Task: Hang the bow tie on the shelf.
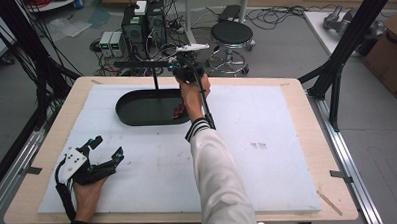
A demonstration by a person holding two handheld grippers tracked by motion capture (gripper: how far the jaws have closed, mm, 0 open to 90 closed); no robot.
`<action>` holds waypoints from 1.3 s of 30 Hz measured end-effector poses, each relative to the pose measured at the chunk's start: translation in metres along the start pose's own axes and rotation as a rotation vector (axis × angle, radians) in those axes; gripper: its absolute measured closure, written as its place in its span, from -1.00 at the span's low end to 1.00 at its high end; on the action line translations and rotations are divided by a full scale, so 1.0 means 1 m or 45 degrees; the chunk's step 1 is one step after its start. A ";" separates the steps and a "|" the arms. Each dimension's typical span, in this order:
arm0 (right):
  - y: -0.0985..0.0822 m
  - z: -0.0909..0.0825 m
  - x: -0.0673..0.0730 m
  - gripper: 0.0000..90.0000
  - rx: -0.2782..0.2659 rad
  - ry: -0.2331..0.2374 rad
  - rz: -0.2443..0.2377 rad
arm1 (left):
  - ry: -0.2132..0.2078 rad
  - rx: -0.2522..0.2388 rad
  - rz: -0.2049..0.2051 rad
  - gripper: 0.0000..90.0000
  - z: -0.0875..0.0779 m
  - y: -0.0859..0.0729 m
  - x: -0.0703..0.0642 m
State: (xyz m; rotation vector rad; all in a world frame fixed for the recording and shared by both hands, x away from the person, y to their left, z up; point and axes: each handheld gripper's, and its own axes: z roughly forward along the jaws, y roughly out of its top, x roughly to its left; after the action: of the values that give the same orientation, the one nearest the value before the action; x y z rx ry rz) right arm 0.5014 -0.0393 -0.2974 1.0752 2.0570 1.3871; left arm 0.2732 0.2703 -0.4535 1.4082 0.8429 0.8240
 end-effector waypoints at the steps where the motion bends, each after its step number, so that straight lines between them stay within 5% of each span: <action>1: 0.000 0.001 0.000 0.94 0.007 -0.003 -0.004 | -0.001 0.000 0.001 -0.66 0.000 0.000 0.000; 13: -0.001 0.003 0.001 0.71 0.046 0.024 -0.029 | 0.000 -0.001 0.000 -0.66 0.000 0.000 0.000; 23: 0.000 0.004 -0.002 0.11 0.024 0.064 -0.010 | -0.001 0.002 0.001 -0.66 0.000 0.000 0.000; 39: 0.005 -0.018 -0.011 -0.35 -0.036 0.145 0.098 | 0.000 -0.002 -0.003 -0.66 0.001 0.000 -0.001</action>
State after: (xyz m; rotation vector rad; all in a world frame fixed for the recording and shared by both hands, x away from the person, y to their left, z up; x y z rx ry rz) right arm 0.4976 -0.0576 -0.2861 1.0974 2.0878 1.5435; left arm 0.2735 0.2694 -0.4536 1.4053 0.8439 0.8230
